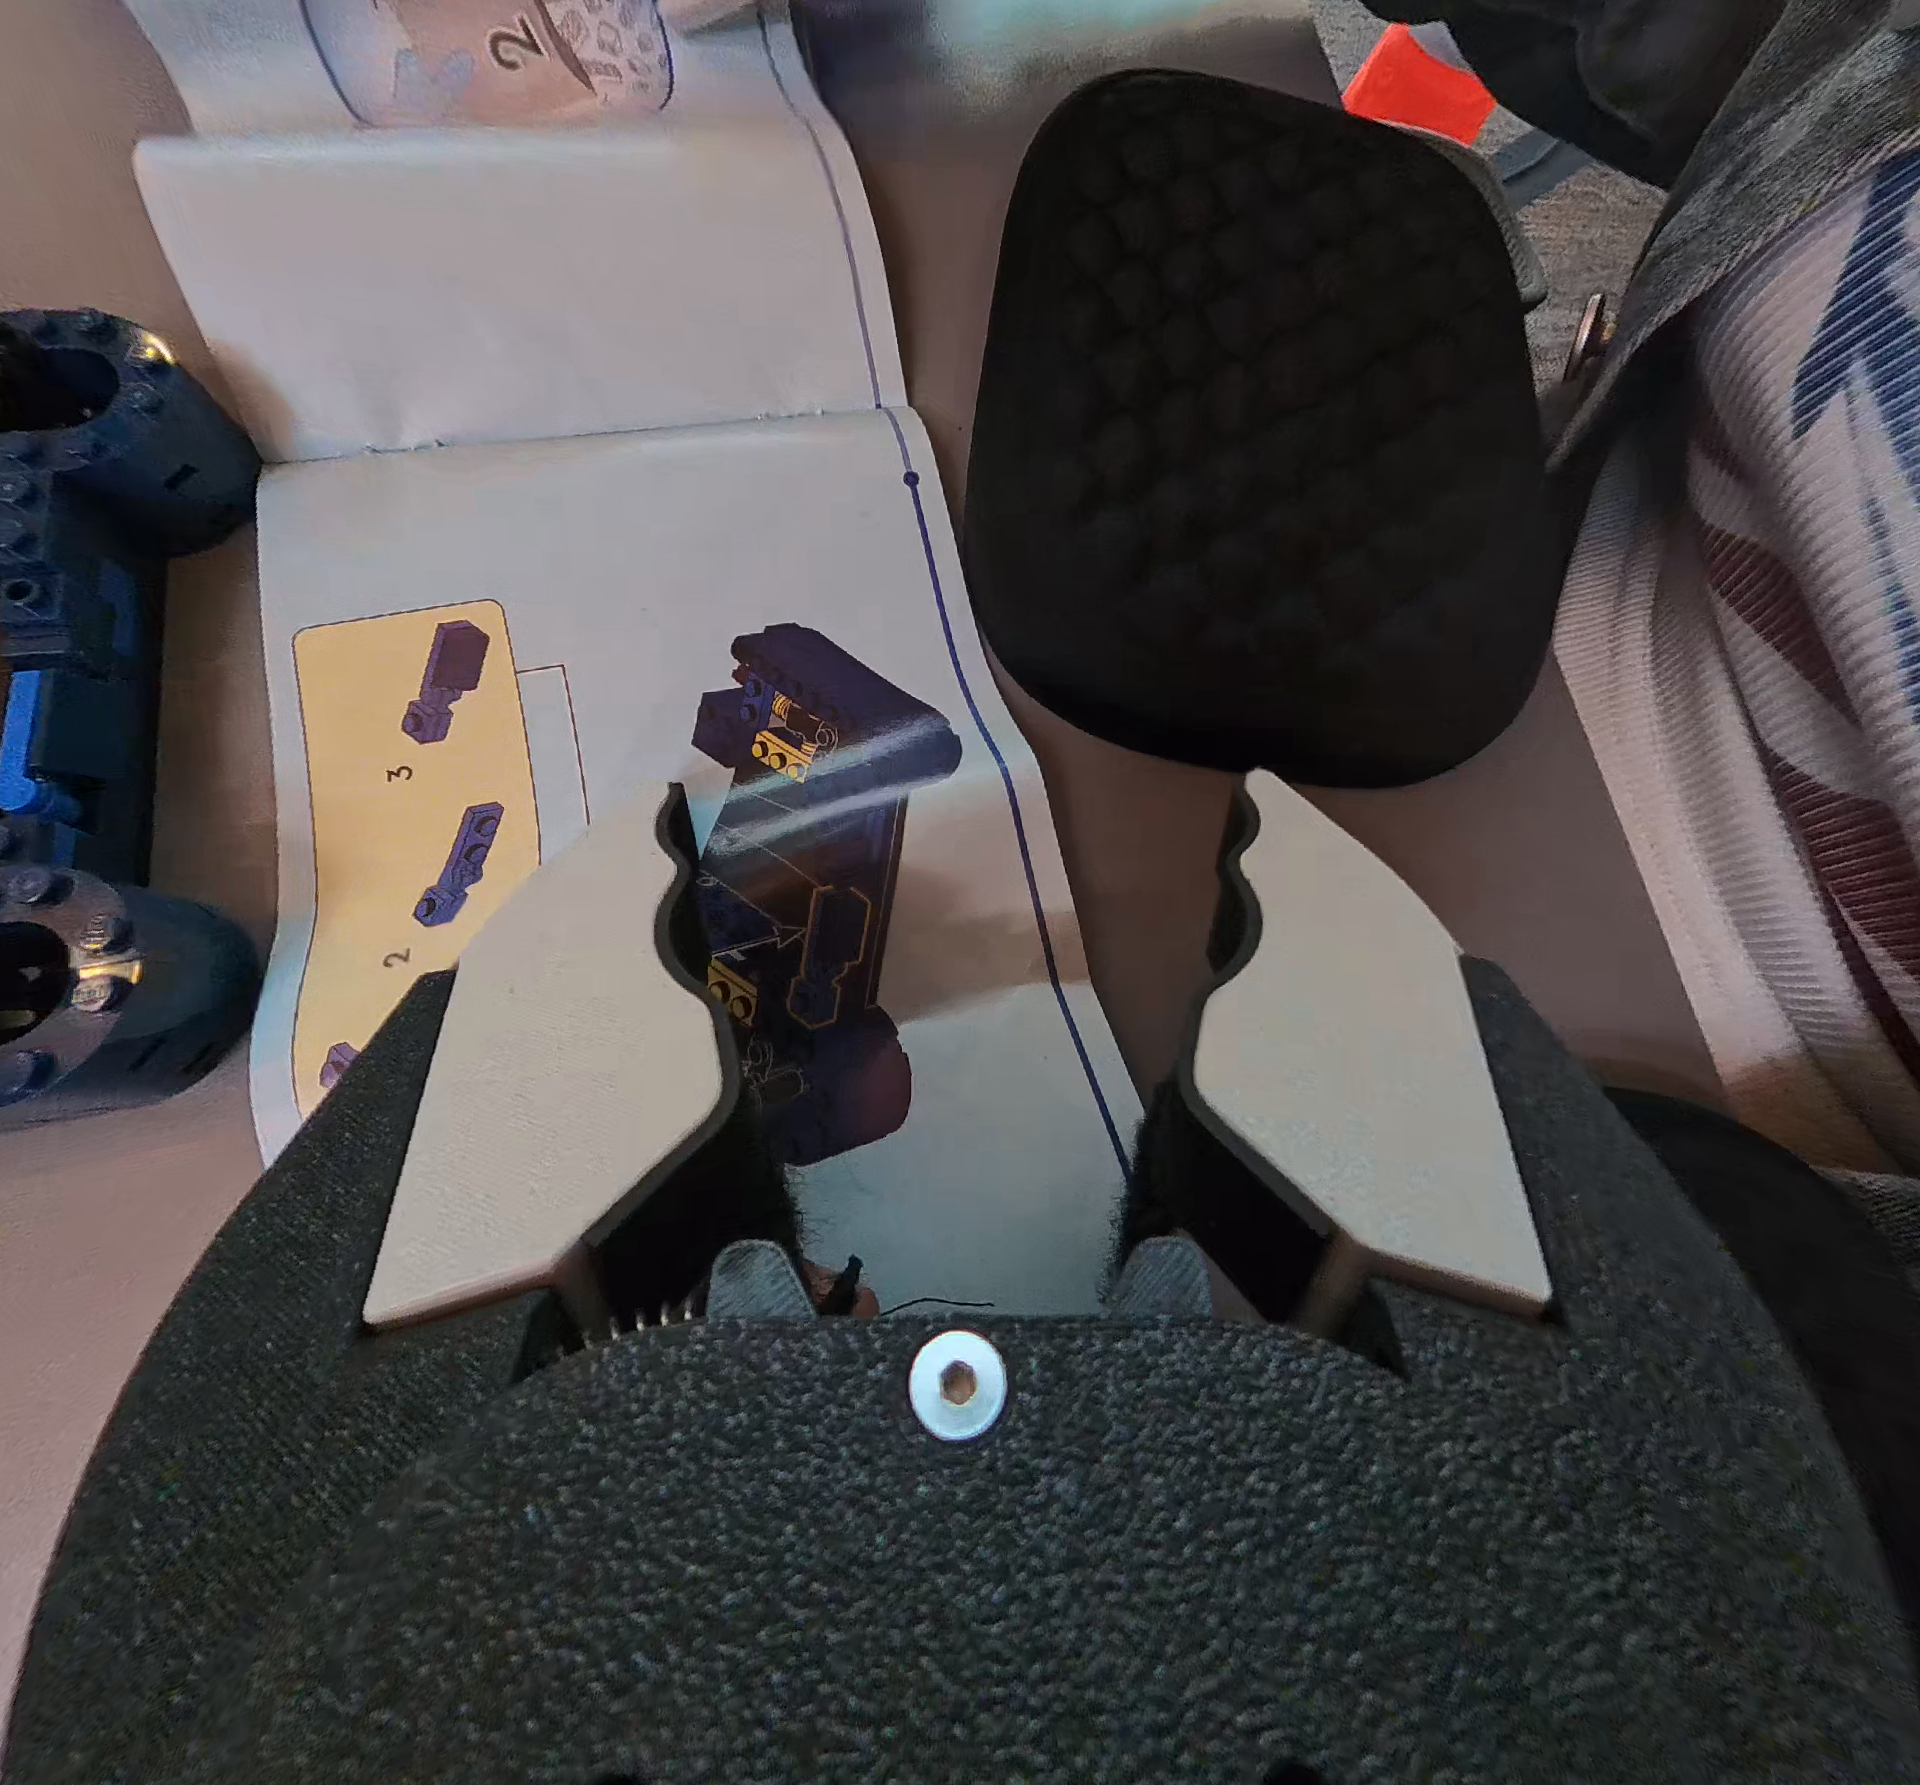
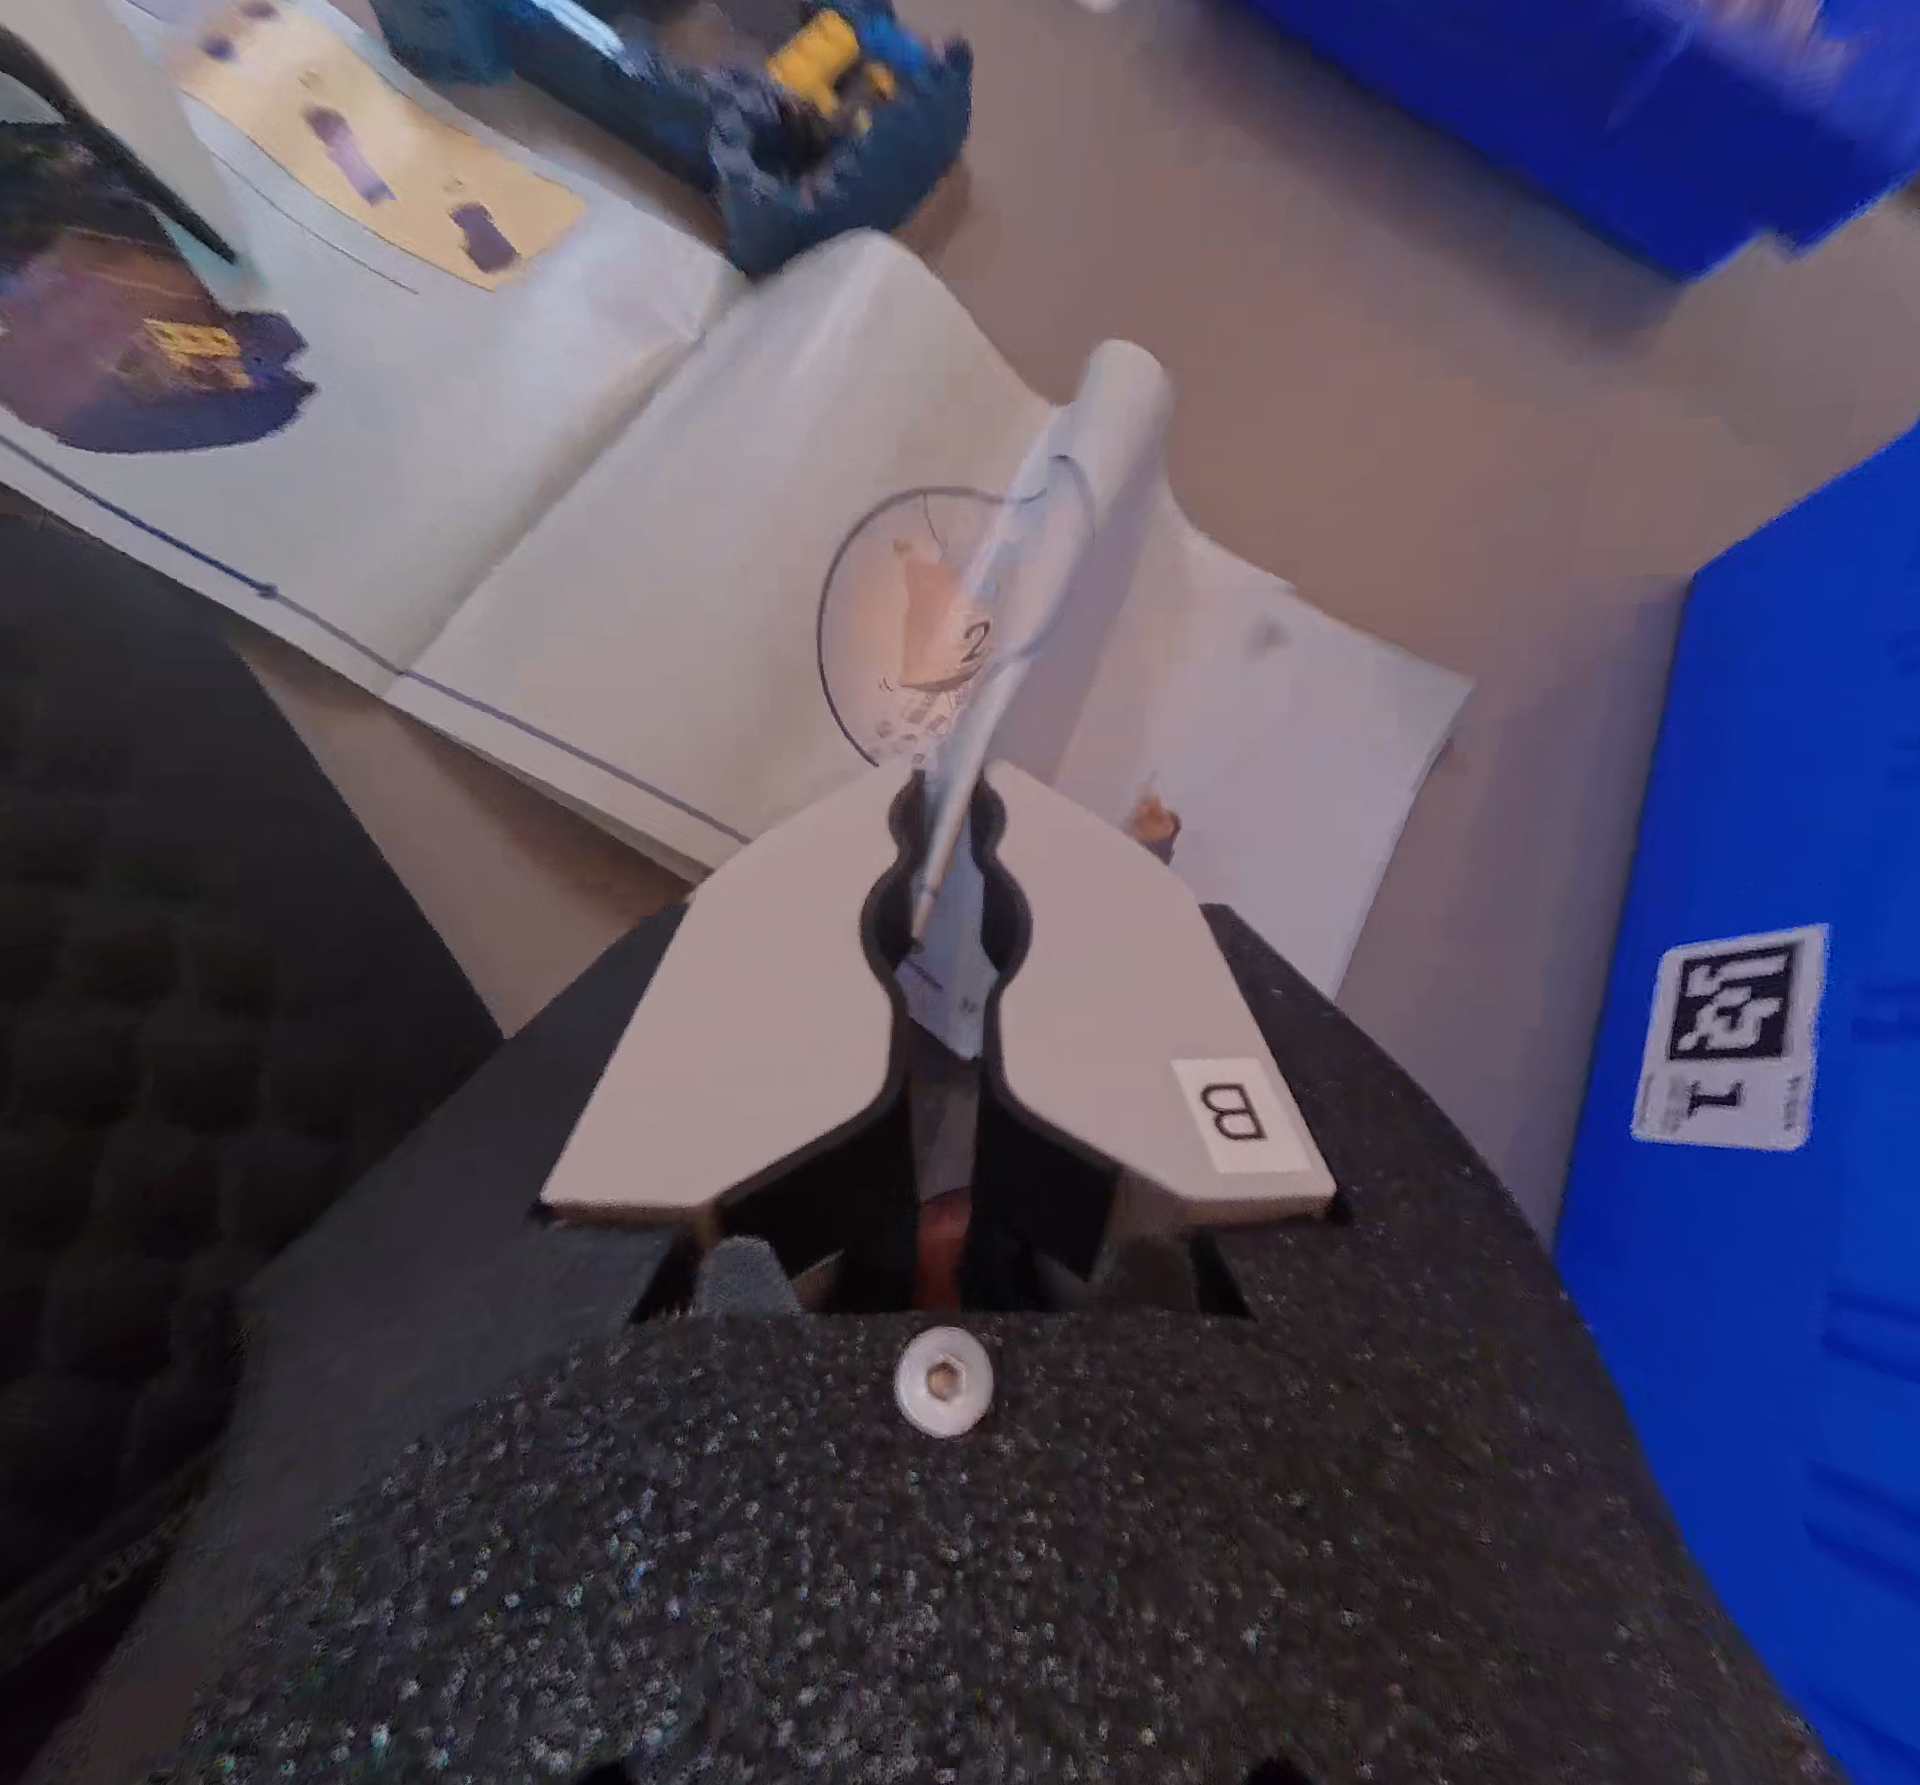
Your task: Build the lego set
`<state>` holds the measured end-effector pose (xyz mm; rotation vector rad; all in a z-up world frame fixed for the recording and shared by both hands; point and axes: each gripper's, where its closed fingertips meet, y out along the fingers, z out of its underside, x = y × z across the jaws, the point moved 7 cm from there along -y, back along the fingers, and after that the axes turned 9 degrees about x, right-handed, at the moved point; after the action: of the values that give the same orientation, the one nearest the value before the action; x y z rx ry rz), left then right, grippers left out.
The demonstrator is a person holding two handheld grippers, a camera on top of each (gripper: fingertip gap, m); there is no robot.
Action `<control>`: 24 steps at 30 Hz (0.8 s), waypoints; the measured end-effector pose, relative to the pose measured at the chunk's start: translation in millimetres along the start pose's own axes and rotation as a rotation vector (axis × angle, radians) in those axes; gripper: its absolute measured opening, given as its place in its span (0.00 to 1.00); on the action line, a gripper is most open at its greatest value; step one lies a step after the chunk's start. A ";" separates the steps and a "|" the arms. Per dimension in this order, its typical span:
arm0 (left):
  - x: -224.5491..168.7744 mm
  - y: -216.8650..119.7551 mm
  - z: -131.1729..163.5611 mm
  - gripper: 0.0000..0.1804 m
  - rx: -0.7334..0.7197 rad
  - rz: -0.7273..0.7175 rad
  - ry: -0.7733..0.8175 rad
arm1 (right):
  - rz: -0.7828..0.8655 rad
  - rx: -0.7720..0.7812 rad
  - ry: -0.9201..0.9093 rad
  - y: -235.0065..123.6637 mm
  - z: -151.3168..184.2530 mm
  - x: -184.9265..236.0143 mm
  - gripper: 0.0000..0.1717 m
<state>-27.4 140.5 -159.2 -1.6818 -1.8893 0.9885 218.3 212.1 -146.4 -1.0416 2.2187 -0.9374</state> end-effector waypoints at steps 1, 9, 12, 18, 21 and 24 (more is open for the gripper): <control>-0.1 -1.2 -0.2 0.52 -0.011 0.000 0.002 | 0.017 -0.040 -0.025 -4.5 -4.7 1.8 0.01; 16.0 -56.7 -21.0 0.42 -0.425 -0.262 0.005 | -0.056 -0.429 -0.385 -39.9 -49.3 53.5 0.01; 15.9 -69.6 -30.3 0.34 -0.492 -0.302 0.040 | -0.087 -0.471 -0.485 -38.6 -60.4 77.0 0.01; 33.4 -68.5 -45.3 0.30 -0.397 -0.316 0.102 | -0.129 -0.477 -0.579 -25.0 -75.9 104.9 0.03; 44.3 -60.4 -45.7 0.28 -0.335 -0.241 0.091 | -0.117 -0.474 -0.565 -22.6 -79.1 102.5 0.03; 49.7 -46.9 -44.5 0.33 -0.271 -0.094 0.034 | -0.157 -0.499 -0.564 -24.8 -79.6 103.9 0.03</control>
<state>-35.9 198.4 -102.3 -1.7233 -2.1353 0.6878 115.4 146.3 -93.3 -1.4961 1.9290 -0.0910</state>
